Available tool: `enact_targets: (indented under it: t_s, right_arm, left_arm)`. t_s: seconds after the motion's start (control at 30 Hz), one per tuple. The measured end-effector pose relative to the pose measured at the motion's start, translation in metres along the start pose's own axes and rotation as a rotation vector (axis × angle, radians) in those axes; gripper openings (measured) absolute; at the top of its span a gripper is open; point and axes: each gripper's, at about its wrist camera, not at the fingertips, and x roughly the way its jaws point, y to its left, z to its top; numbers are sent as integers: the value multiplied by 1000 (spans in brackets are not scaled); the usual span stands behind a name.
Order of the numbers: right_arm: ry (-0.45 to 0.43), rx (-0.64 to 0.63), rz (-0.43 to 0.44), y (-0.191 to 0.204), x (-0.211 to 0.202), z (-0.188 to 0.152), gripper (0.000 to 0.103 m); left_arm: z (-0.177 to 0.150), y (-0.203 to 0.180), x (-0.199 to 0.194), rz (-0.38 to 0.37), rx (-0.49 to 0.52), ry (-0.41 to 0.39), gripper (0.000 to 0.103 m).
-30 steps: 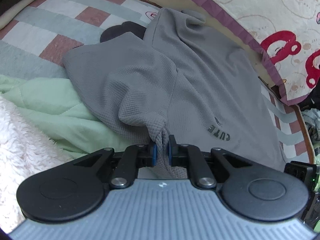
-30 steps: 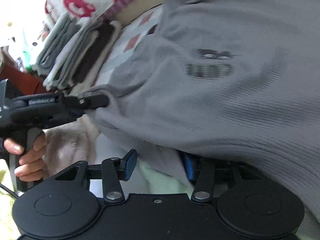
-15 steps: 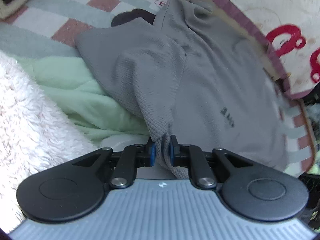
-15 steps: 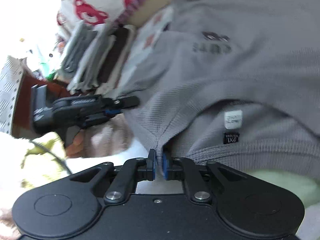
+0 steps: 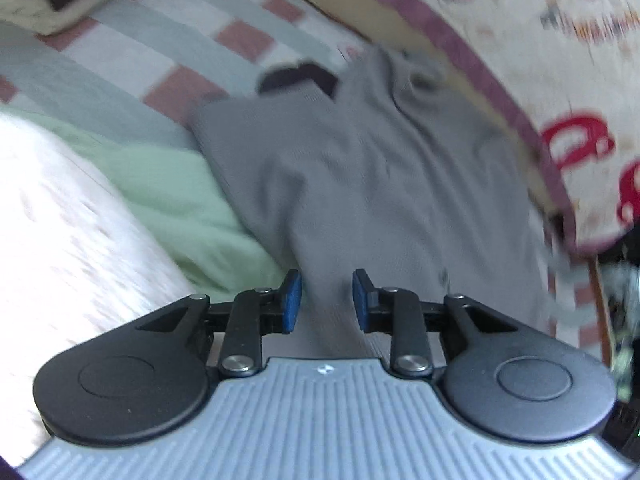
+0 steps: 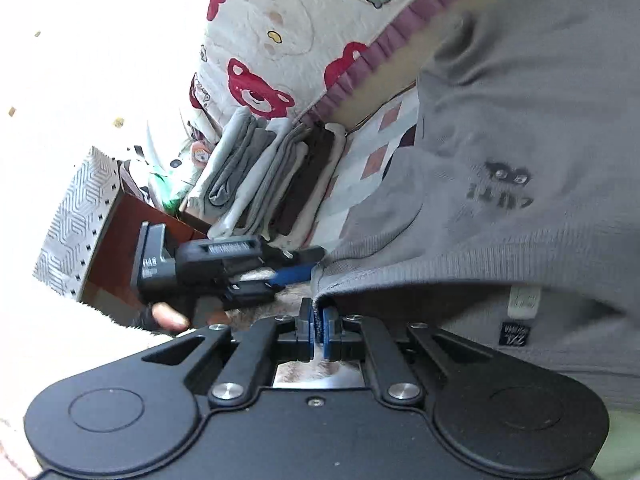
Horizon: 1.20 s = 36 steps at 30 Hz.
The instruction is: Fold clothes
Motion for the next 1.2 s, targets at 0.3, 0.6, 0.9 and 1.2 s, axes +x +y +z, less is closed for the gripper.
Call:
enact_targets:
  t_s: [0.3,0.6,0.9,1.2]
  right_arm:
    - [39,-15,-86,0,-18,-17,7]
    - [-51,39,-118,-1,-22,5,7]
    - [-36,116,-75,0,-23,9,7]
    - [28,228,16,-1,-16,6,7]
  left_arm:
    - [58,20,32,111,-55,12,47]
    - [112,45,91,312,-53,83,55]
    - [111,34,121,268,73,68,4]
    - [100,29,-35,192,198,-395,3]
